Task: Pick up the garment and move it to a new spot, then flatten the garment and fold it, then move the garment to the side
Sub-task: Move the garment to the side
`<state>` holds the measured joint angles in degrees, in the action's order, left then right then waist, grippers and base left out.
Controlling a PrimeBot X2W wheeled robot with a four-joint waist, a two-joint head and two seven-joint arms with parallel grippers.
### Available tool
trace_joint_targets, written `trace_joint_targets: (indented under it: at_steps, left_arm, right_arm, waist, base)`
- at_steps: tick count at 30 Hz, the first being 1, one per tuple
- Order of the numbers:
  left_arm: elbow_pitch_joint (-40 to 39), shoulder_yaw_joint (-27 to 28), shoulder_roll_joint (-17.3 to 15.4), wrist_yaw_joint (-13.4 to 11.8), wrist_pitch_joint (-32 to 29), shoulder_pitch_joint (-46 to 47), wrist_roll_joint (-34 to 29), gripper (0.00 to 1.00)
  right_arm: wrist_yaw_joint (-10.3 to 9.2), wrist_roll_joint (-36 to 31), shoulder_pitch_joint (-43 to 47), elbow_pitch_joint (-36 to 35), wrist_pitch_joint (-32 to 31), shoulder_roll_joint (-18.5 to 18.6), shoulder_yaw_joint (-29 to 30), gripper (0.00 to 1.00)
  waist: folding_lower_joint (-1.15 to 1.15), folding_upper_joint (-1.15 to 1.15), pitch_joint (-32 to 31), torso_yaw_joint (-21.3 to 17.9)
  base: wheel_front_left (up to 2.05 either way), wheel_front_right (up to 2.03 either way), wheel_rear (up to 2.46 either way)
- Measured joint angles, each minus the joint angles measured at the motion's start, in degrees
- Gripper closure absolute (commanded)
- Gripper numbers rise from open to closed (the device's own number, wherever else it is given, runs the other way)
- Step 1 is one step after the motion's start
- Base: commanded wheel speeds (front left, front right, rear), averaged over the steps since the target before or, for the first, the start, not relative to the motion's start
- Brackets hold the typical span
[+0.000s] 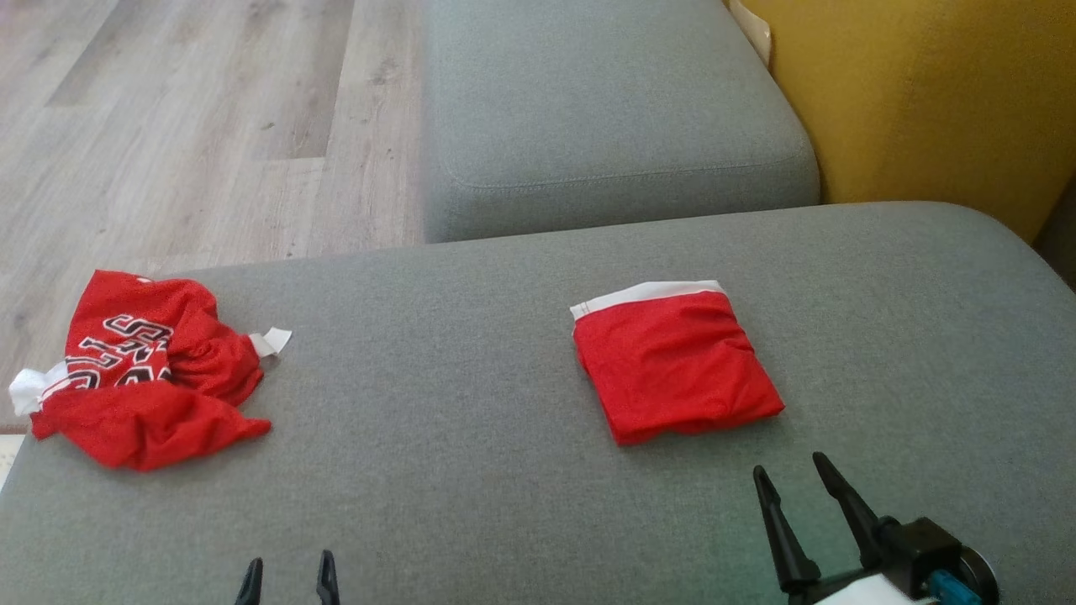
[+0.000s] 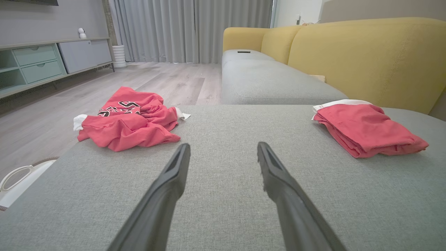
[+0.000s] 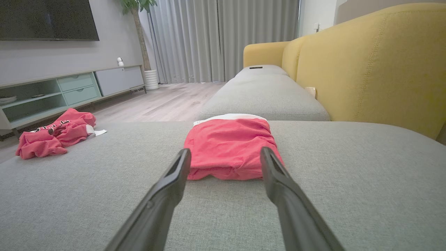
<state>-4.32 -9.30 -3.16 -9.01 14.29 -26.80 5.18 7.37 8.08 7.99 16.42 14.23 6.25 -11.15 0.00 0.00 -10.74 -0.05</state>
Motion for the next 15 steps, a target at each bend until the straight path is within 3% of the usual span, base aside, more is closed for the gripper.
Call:
trace_joint_targets:
  at_steps: [15]
  left_arm:
    - [0.3, 0.1, 0.0, 0.5, 0.0, 0.0, 0.0, 0.00]
  right_arm:
    - [0.00, 0.4, 0.2, 0.0, 0.0, 0.0, -0.7, 0.00]
  waist:
    - [0.00, 0.00, 0.0, 1.1]
  base:
    - [0.00, 0.00, 0.00]
